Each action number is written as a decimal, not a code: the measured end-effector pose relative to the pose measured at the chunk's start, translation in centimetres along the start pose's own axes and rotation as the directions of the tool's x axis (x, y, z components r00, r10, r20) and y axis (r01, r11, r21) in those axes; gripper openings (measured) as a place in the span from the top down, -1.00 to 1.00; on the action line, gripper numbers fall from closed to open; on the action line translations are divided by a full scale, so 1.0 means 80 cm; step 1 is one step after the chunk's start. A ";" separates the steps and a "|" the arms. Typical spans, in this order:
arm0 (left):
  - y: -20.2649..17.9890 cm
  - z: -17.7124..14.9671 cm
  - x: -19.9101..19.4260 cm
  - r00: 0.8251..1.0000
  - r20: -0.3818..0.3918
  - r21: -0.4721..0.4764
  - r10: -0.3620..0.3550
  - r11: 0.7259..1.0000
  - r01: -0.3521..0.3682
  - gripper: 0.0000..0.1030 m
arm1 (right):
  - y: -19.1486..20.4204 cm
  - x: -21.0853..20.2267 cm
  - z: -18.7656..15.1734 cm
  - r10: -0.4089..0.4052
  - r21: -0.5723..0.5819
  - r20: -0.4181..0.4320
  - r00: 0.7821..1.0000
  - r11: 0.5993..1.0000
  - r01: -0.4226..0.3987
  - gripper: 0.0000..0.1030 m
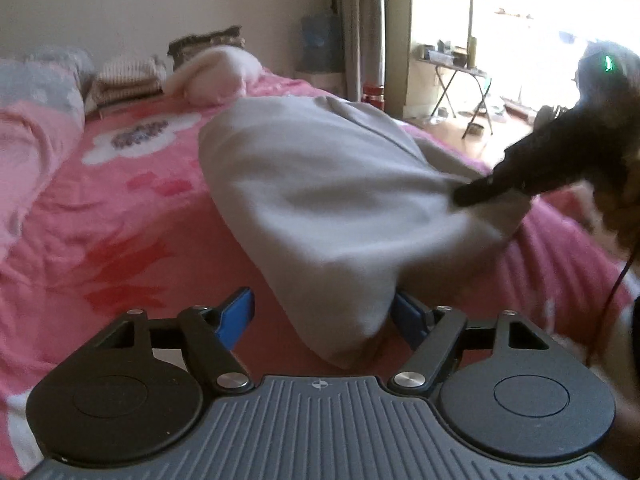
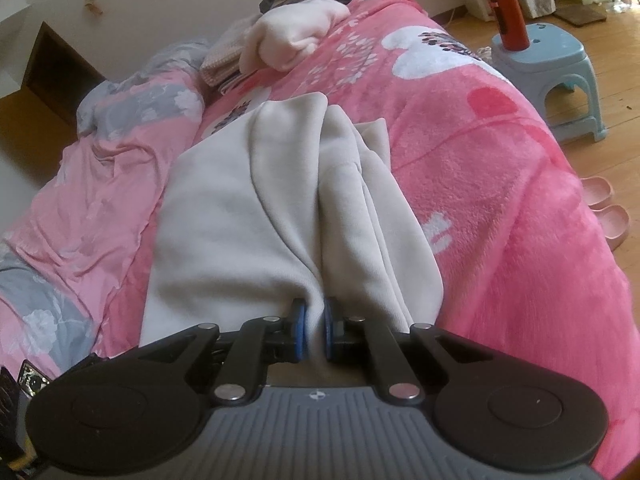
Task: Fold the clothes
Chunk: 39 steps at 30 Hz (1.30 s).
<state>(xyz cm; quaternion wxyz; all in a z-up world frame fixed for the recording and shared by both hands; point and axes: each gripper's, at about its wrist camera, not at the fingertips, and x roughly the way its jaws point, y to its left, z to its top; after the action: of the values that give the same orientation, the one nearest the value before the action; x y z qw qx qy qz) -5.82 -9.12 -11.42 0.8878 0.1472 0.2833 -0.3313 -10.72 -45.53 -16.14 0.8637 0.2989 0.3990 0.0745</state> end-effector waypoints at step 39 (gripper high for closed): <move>-0.007 0.005 0.002 0.985 0.023 0.044 0.168 0.985 -0.169 -0.41 | -0.014 0.003 -0.004 0.057 0.022 0.017 0.998 0.998 -0.057 0.86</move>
<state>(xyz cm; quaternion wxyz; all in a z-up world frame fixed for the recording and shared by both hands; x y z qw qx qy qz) -5.95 -9.82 -11.20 0.9119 0.1876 0.2535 -0.2628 -10.90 -46.19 -17.13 0.8610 0.3202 0.3841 0.0924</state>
